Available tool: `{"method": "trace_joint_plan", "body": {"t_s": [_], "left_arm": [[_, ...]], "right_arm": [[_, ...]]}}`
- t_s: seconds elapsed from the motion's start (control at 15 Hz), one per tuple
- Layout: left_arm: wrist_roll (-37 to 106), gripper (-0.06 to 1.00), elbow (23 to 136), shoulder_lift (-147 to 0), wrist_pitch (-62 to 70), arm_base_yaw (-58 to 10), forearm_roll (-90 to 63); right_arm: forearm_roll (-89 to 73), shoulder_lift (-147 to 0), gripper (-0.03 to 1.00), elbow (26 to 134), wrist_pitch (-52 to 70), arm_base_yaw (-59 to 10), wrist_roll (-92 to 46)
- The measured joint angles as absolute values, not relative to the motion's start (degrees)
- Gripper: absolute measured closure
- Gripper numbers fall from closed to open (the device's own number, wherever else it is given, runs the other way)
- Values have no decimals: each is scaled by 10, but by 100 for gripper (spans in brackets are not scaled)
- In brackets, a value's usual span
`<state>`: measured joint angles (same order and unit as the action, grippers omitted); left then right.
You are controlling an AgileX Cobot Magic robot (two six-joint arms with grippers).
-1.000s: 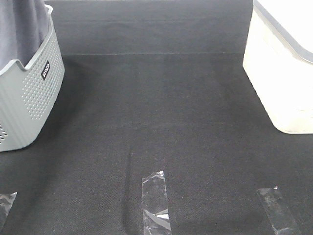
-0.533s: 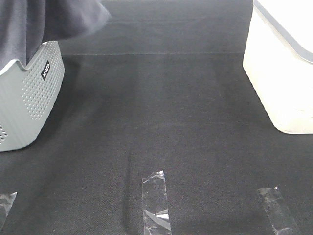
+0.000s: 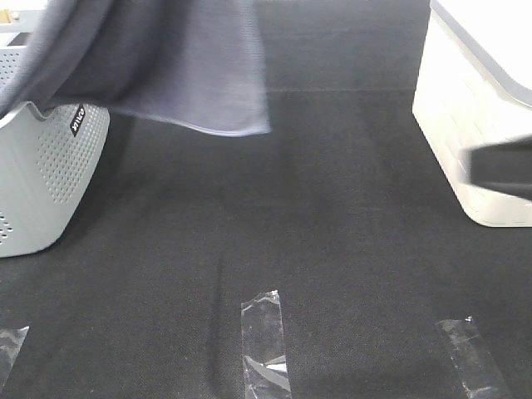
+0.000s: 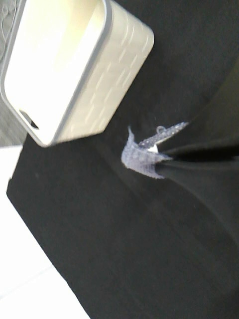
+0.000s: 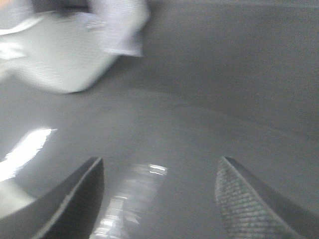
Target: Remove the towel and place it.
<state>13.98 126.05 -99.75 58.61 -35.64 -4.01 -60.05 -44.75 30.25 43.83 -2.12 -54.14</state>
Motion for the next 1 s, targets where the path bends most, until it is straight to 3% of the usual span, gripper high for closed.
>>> {"method": "trace_joint_plan", "body": {"t_s": [0.2, 0.47, 0.67, 1.0], "left_arm": [[140, 94, 1261, -998, 587, -416, -43], [140, 94, 1261, -998, 587, -447, -44], [140, 94, 1261, -998, 587, -456, -50], [140, 94, 1261, -998, 587, -456, -75]], "right_arm": [[-846, -594, 30, 303, 481, -21, -806], [-985, -696, 21, 303, 501, -21, -1030], [-991, -761, 21, 320, 548, -21, -1106], [-996, -876, 21, 398, 618, -39, -1117]]}}
